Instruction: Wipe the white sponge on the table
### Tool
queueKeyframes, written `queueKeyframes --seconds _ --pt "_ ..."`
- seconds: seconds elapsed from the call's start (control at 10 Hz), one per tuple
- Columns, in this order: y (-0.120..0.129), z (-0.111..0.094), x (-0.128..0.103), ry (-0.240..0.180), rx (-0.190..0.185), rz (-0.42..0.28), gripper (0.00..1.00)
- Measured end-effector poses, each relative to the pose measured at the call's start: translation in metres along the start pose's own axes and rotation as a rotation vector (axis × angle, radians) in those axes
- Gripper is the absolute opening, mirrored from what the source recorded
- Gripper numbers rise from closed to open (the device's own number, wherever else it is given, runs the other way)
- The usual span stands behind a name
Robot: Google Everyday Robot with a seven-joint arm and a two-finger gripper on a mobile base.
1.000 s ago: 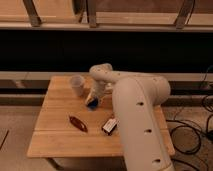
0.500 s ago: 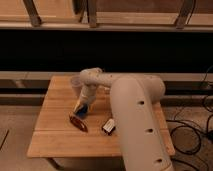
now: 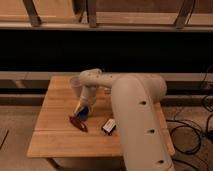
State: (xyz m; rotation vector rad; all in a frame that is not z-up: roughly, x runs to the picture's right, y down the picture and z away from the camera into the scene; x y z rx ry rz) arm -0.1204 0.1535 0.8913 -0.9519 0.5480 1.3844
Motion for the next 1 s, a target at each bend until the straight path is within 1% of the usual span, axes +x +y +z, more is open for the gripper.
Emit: queueKeyframes --seconds 0.1,0.2,0.3,0.4,0.5,1.0 --pt "0.0000 -0.0001 0.0000 0.000 0.000 0.000 0.49" --pt "0.0003 -0.0003 -0.0001 0.000 -0.001 0.000 0.61" --pt "0.0010 -0.0002 0.0000 0.000 -0.002 -0.001 0.71" --pt "0.0014 -0.0001 0.0002 0.000 -0.003 -0.001 0.77" --pt "0.0013 -0.0002 0.0001 0.000 -0.003 -0.001 0.80" --pt "0.0018 -0.0006 0.0003 0.000 -0.005 0.000 0.80"
